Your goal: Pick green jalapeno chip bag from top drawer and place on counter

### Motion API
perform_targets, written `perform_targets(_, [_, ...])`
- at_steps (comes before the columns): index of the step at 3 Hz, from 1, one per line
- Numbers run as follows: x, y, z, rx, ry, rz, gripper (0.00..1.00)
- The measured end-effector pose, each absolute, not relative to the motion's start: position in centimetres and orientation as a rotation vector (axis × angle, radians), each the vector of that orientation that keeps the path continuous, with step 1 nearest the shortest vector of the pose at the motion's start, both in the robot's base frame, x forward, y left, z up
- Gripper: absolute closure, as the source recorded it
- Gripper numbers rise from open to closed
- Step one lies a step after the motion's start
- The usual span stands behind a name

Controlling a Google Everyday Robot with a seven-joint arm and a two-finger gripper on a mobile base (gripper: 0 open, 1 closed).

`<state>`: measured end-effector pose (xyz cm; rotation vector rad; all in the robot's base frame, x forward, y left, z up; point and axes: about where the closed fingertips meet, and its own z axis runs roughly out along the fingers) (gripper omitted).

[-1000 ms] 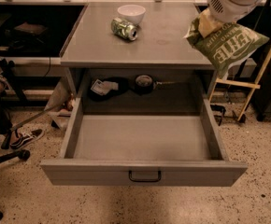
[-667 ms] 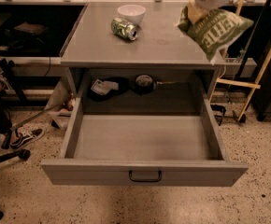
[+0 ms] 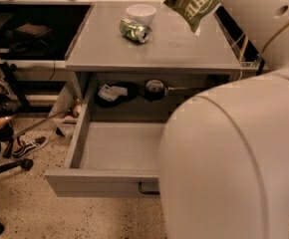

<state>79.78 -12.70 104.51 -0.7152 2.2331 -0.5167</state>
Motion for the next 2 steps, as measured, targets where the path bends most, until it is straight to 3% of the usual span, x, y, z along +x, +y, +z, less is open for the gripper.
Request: perform_targets(2, [84.5,-14.3,105.2,-0.645,2.201,-0.498,1.00])
